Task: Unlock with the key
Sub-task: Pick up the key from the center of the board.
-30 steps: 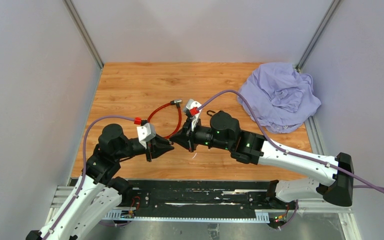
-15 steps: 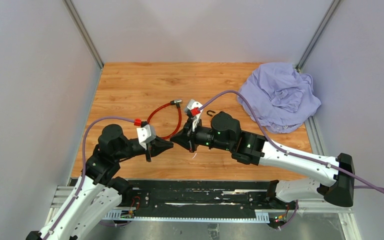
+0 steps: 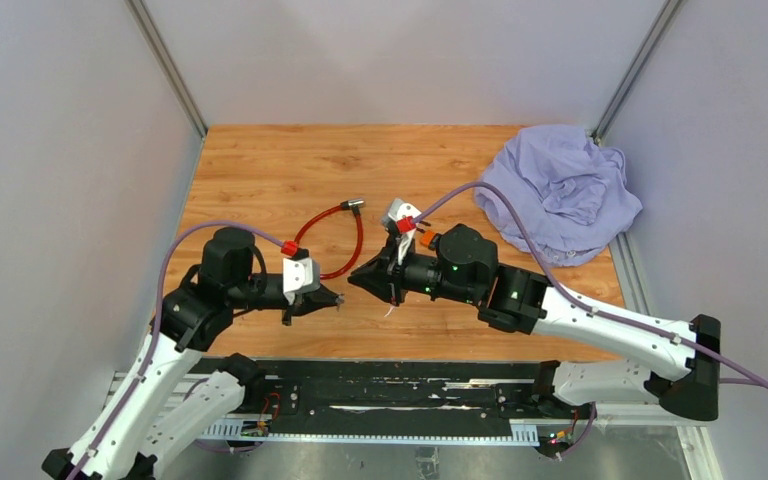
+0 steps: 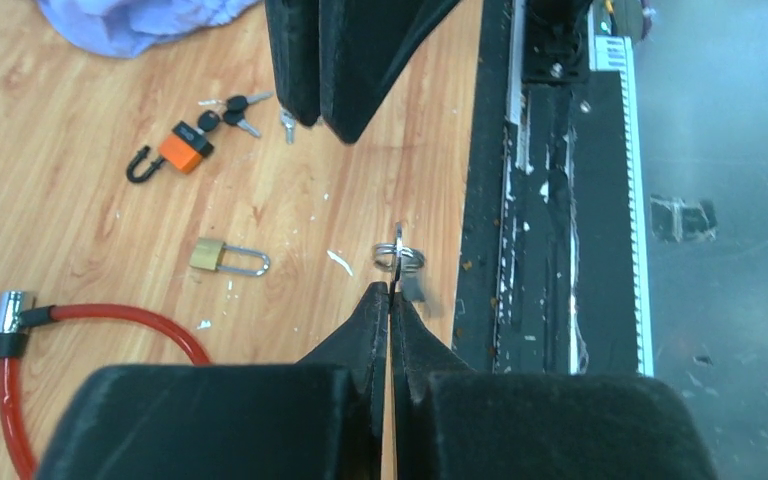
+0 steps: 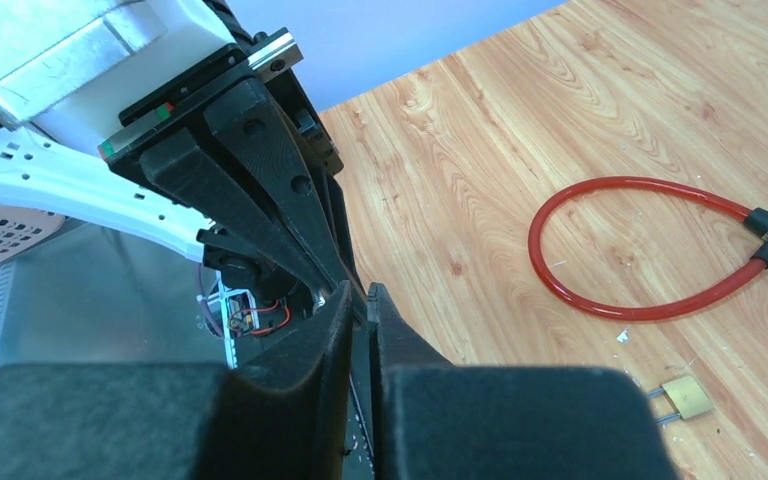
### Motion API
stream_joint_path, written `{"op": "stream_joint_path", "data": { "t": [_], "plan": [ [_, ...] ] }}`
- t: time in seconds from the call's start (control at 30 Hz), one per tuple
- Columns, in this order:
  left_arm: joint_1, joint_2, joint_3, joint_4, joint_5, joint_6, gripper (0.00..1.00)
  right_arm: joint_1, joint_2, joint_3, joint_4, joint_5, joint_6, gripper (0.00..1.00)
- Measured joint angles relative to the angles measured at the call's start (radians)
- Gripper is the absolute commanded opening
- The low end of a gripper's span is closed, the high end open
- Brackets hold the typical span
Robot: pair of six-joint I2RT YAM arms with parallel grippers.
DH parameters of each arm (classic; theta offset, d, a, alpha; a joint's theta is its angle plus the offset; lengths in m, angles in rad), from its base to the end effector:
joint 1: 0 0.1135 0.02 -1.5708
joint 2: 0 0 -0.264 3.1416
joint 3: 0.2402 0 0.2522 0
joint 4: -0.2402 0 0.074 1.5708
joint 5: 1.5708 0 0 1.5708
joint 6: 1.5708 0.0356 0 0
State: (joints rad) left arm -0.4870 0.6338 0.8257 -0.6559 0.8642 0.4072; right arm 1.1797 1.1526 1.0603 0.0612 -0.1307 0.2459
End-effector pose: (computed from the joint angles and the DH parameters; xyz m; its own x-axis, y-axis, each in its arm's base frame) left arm 0.0962 -0.0816 0.3320 -0.0048 0.2935 -0.9560 0.9876 0.1516 0.0416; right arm 0.0992 0.2527 0.3885 -0.2467 0.0348 -0.9685 -0.9343 0.2568 0.2472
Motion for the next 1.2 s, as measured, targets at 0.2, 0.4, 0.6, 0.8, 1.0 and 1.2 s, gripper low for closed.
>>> {"op": "stream_joint_path", "data": {
  "t": [0.2, 0.4, 0.6, 0.8, 1.0, 1.2],
  "plan": [
    [0.000, 0.150, 0.200, -0.336, -0.043, 0.296, 0.00, 0.000, -0.058, -0.011, -0.039, 0.001, -0.027, 0.31],
    [-0.001, 0.211, 0.377, -0.560, -0.251, 0.723, 0.00, -0.021, -0.103, -0.021, -0.041, 0.003, -0.009, 0.38],
    [-0.001, 0.039, 0.363, -0.524, -0.380, 1.292, 0.00, -0.063, -0.090, -0.021, -0.025, -0.028, 0.053, 0.42],
    [-0.002, -0.160, 0.132, -0.244, -0.311, 1.575, 0.00, -0.097, -0.050, -0.021, 0.050, -0.134, 0.154, 0.49],
    [-0.002, -0.184, 0.047, -0.023, -0.193, 1.649, 0.00, -0.122, -0.040, -0.042, 0.225, -0.271, 0.282, 0.51],
    [-0.002, -0.198, 0.042, 0.111, -0.124, 1.653, 0.00, -0.138, 0.001, -0.090, 0.406, -0.382, 0.418, 0.49]
  ]
}}
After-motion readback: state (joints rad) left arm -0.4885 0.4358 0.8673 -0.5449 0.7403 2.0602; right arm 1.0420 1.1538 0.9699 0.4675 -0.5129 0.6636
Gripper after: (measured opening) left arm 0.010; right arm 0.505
